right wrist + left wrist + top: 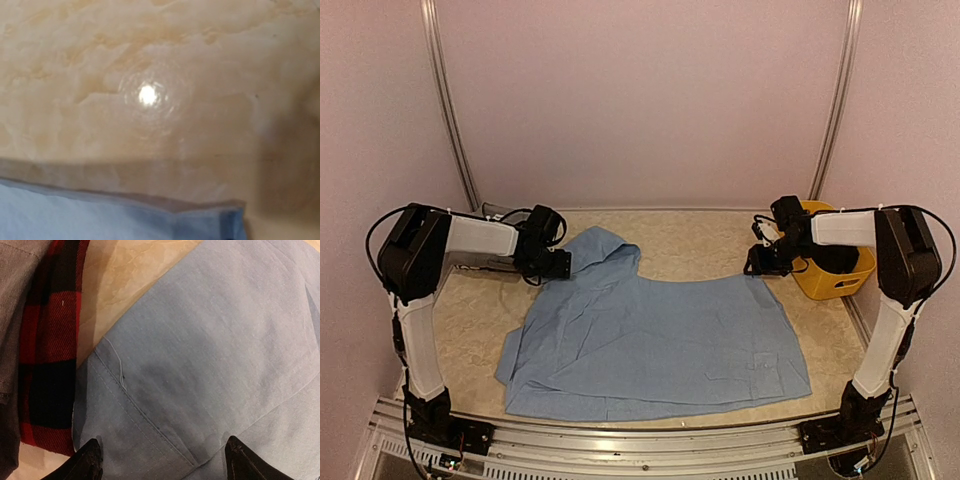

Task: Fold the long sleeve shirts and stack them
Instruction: Pick up the 1/3-folded shirt from the center of the board.

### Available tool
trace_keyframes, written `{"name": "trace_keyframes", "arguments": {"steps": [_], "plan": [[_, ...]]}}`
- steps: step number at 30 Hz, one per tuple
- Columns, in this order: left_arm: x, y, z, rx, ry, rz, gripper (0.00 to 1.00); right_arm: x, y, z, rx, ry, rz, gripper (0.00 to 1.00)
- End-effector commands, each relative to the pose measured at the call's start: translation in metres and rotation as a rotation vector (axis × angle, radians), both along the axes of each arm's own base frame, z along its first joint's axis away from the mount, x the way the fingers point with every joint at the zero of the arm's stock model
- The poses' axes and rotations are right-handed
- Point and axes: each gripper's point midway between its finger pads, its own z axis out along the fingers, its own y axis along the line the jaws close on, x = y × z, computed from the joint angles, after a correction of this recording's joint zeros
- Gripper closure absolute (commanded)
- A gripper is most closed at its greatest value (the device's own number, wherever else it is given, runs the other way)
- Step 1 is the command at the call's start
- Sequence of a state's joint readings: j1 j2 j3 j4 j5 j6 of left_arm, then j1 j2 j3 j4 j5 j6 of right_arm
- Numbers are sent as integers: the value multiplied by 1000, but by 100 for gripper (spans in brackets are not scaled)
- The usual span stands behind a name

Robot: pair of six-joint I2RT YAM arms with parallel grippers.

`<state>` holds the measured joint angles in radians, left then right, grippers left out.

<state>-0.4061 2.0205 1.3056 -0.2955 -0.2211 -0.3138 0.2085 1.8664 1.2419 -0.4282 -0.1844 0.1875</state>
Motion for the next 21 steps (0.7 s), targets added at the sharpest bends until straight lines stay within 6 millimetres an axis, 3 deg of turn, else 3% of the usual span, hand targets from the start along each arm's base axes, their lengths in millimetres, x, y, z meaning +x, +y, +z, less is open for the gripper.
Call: {"name": "trace_keyframes", "arguments": {"steps": [1, 11, 21], "plan": [[-7, 11, 3, -34, -9, 38, 20, -5, -1, -12, 22, 27, -5, 50], [-30, 28, 16, -121, -67, 125, 23, -12, 3, -19, 48, 46, 9, 53], [-18, 30, -4, -174, -35, 130, 42, -15, 1, -14, 36, 32, 20, 53]]}}
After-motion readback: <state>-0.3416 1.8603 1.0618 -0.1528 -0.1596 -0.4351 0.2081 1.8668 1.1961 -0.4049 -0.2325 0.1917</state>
